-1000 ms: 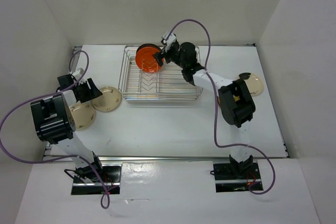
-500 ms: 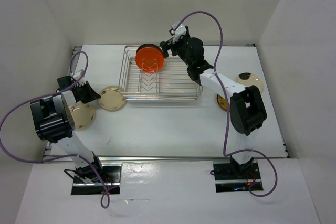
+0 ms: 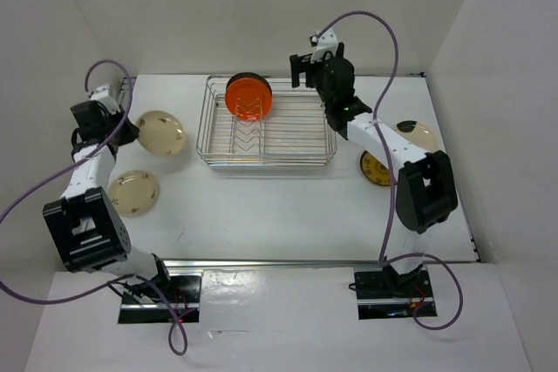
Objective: Load the plates into the dish rack
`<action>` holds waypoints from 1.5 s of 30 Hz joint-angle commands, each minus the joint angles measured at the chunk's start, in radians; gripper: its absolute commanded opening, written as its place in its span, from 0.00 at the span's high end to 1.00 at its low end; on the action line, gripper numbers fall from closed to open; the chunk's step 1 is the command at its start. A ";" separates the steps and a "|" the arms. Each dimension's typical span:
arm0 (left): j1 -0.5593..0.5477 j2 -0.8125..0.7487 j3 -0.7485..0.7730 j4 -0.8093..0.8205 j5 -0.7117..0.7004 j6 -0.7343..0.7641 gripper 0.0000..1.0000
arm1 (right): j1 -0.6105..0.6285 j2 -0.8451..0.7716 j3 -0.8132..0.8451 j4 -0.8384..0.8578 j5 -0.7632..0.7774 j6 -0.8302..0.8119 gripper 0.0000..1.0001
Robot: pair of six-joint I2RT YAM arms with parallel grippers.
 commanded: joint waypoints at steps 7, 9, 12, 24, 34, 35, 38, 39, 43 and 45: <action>0.004 -0.182 0.211 0.158 0.226 0.150 1.00 | -0.203 -0.175 0.006 -0.293 0.199 0.245 0.01; -0.005 -0.193 0.211 0.284 0.392 0.180 1.00 | -0.284 -0.189 -0.023 -0.317 0.150 0.306 0.01; -0.089 -0.150 0.270 0.335 0.515 0.280 1.00 | -0.371 -0.233 -0.103 -0.317 0.053 0.355 0.01; -0.361 0.134 0.438 0.471 0.584 0.472 1.00 | -0.416 -0.214 -0.183 -0.286 0.005 0.337 0.01; -0.430 0.311 0.507 0.603 0.560 0.437 1.00 | -0.444 -0.181 -0.206 -0.286 -0.010 0.328 0.01; -0.430 0.325 0.539 0.603 0.585 0.446 1.00 | -0.444 -0.172 -0.192 -0.286 -0.010 0.328 0.01; -0.430 0.376 0.562 0.634 0.605 0.446 1.00 | -0.444 -0.172 -0.192 -0.295 -0.010 0.328 0.01; -0.430 0.385 0.573 0.646 0.605 0.446 1.00 | -0.444 -0.172 -0.204 -0.286 -0.001 0.319 0.01; -0.439 0.434 0.582 0.677 0.633 0.458 1.00 | -0.444 -0.181 -0.205 -0.309 0.034 0.308 0.01; -0.439 0.453 0.597 0.666 0.657 0.472 1.00 | -0.444 -0.181 -0.205 -0.320 0.059 0.308 0.01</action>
